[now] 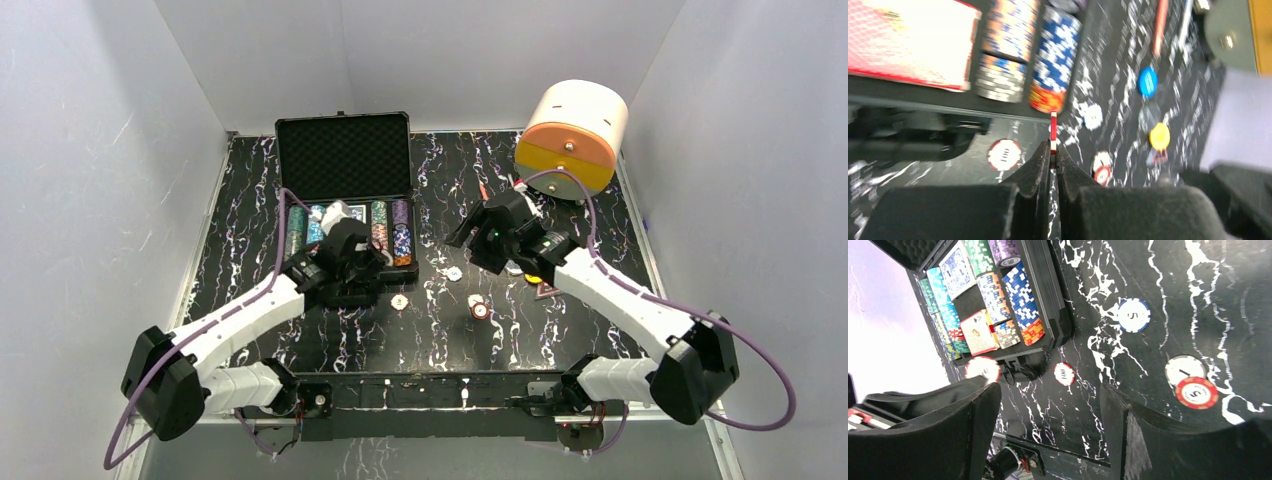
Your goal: Pack up texas hold em set
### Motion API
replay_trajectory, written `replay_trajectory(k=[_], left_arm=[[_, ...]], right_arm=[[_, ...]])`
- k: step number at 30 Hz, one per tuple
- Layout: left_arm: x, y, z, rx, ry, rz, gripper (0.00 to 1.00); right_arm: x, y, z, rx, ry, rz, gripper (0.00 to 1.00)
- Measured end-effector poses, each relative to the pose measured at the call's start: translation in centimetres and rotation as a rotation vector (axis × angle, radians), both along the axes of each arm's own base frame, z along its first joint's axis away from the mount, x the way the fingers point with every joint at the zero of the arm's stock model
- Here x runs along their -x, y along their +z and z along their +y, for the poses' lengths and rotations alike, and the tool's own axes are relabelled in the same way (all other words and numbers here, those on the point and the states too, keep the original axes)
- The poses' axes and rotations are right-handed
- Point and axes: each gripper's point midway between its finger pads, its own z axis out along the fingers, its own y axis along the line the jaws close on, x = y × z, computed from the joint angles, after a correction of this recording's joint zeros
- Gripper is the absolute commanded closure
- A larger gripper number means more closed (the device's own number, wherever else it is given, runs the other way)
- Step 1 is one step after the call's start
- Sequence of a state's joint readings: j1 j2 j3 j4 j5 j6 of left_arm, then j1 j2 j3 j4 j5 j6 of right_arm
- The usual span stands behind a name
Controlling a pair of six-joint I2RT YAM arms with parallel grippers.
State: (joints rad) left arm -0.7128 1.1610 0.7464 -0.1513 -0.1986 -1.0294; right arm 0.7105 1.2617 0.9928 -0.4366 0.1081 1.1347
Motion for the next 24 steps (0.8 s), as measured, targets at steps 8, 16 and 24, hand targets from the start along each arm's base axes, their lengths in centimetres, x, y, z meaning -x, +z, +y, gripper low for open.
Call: replay_trajectory(k=[8,16,24], left_arm=[[-1.9,4.1,8.8,-0.237,0.509,0.087,1.00],[-4.1,0.7,17.6,-0.401,0.790,0.254,1.00],[-6.7,-0.7,17.9,-0.436,0.807,0.316,1.00]], right_arm=[[1.3,1.5,-2.2,-0.008,-0.017,-0.057,0.25],[2.0,0.3,-2.6,0.004,-0.010,-0.033,0.26],[2.1,-1.5,-2.1,0.027,0.009,0.022,0.26]])
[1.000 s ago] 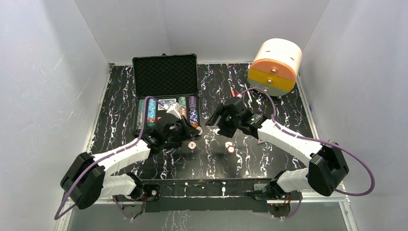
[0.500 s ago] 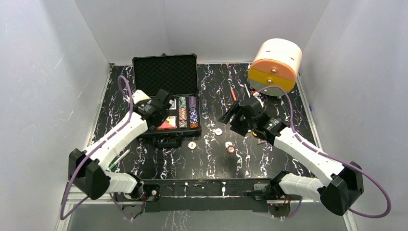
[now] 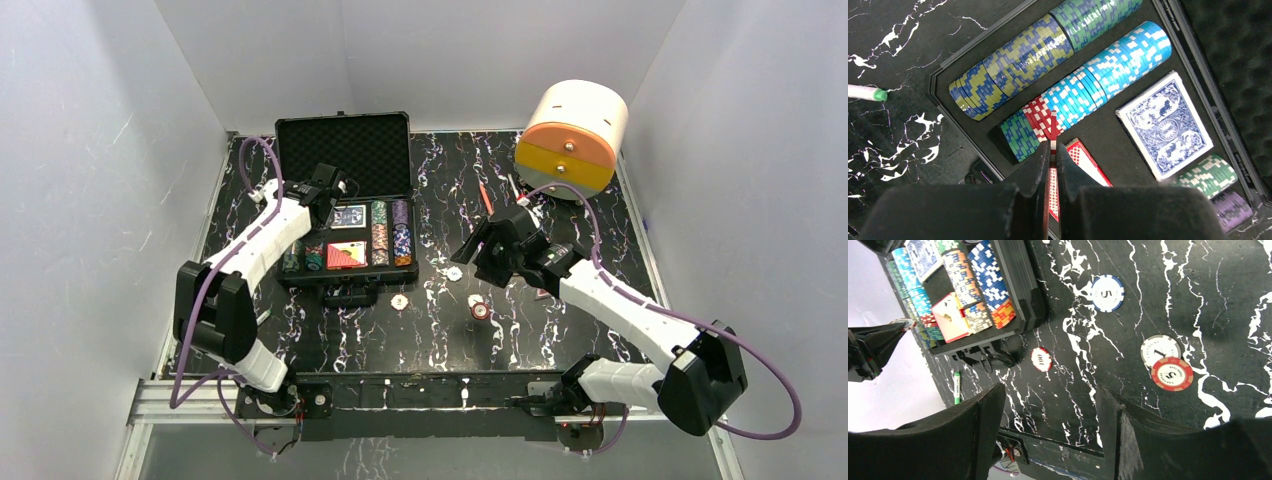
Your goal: Pack up texas hold em set
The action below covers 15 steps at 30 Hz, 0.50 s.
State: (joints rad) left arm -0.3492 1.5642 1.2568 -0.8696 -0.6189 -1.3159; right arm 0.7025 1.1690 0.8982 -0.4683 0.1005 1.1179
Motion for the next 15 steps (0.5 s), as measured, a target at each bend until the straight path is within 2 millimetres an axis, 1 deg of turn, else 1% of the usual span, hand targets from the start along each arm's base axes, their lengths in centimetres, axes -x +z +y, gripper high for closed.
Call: replay_trajectory(k=[6,11,15], left_arm=[[0.1,-1.2,-0.2,0.026,0.014,0.038,1.00],[0.9,-1.6,-0.1,0.049,0.057,0.062,1.00],[1.4,-1.8,-0.1,0.056,0.086,0.071,1.00]], right_arm=[[0.1,-1.4,0.0,0.028,0.016,0.024,0.26],[-0.1,-2.6,0.1,0.067,0.035,0.045,0.26],[-0.1,-3.0,0.2,0.077,0.044,0.051,0.26]])
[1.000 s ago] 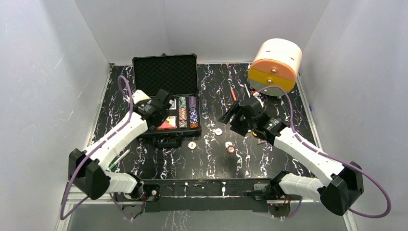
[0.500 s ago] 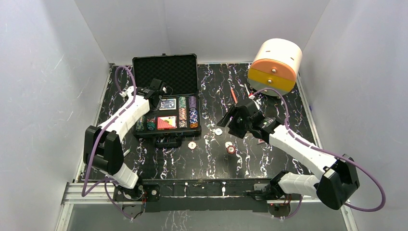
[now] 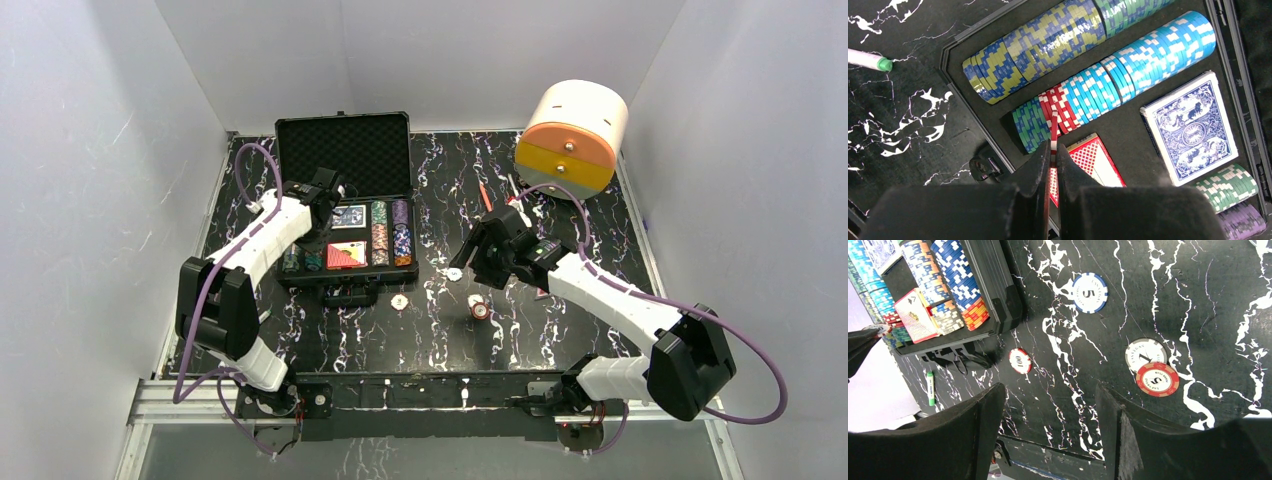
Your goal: Pack up texas hold em set
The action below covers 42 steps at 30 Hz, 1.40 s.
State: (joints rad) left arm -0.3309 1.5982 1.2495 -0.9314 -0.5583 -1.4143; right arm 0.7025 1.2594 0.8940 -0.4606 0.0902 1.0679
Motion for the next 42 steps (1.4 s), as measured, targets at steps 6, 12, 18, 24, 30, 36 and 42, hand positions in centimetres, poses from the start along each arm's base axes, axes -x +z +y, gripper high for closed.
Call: replay_trajectory(k=[6,12,18,24,30,36,42], left_arm=[[1.0,-0.1,0.3,-0.006,0.034,0.029,1.00],[1.3,-0.3,0.6,-0.015,0.067,0.051,1.00],[0.8,-1.0,0.3,-0.003,0.039,0.037,1.00],[0.4,-1.3,0.2,0.006,0.017,0.032,1.00],[0.3,-1.4,0.3,0.009,0.006,0.035,0.67],[-0.2,-1.8,0.0,0.031,-0.007,0.021,0.52],[-0.6,-1.1,-0.2,0.040,-0.035,-0.012,0.43]], right_arm=[[-0.1,0.1,0.1,-0.002,0.003,-0.004,0.27],[-0.1,0.2,0.2,-0.009,0.006,-0.009,0.26],[-0.2,0.3,0.3,-0.015,0.008,-0.011,0.26],[-0.2,0.3,0.3,-0.011,0.013,-0.013,0.26],[-0.2,0.3,0.3,-0.011,0.013,-0.014,0.26],[-0.2,0.3,0.3,-0.009,0.015,-0.015,0.26],[-0.1,0.3,0.3,-0.003,0.035,-0.020,0.26]])
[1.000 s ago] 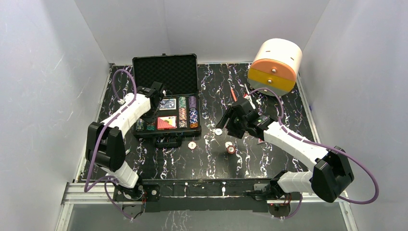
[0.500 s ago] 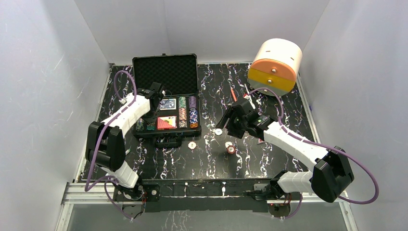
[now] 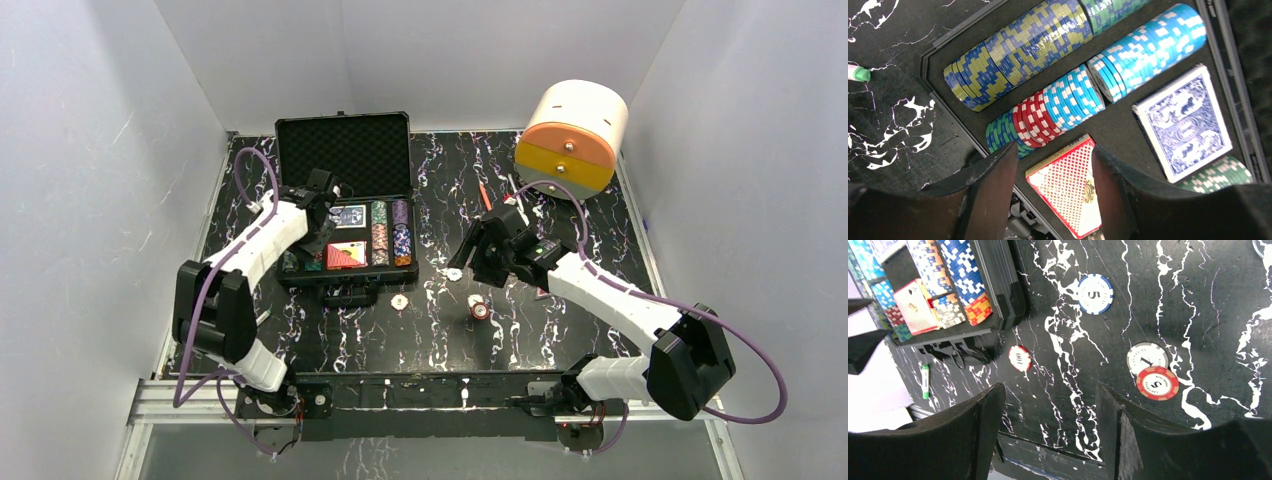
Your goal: Pack up texas hold em set
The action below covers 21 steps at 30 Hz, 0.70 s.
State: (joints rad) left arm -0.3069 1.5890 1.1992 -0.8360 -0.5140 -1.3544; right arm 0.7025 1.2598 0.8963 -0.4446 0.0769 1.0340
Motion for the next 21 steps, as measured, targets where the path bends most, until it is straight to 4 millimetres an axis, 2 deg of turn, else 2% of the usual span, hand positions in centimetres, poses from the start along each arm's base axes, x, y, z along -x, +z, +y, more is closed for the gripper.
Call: replay_trajectory(k=[4,8,12,14,15,17,21], left_arm=[[0.1,1.8,0.1,0.004,-0.032,-0.043,0.32],[0.4,4.8,0.3,0.004,-0.094,-0.114,0.21],[0.6,9.1,0.5,-0.016,-0.214,-0.236,0.14],[0.8,11.4,0.7,-0.035,-0.276,-0.319,0.13],[1.0,12.6,0.8,-0.047,-0.310,-0.361,0.12],[1.5,14.7,1.0,-0.071,-0.368,-0.441,0.12],[2.5,18.8,1.4,-0.130,-0.460,-0.586,0.12]], right_arm=[[-0.1,-0.2,0.5,0.031,0.068,-0.014,0.24],[0.2,-1.4,2.7,0.108,0.180,-0.023,0.20],[2.1,-4.1,6.2,0.229,0.328,-0.026,0.17],[3.2,-5.3,7.4,0.294,0.395,-0.032,0.17],[3.1,-6.0,7.7,0.326,0.408,-0.036,0.17],[4.4,-6.5,9.1,0.363,0.472,-0.051,0.18],[4.2,-7.3,11.4,0.433,0.527,-0.087,0.22]])
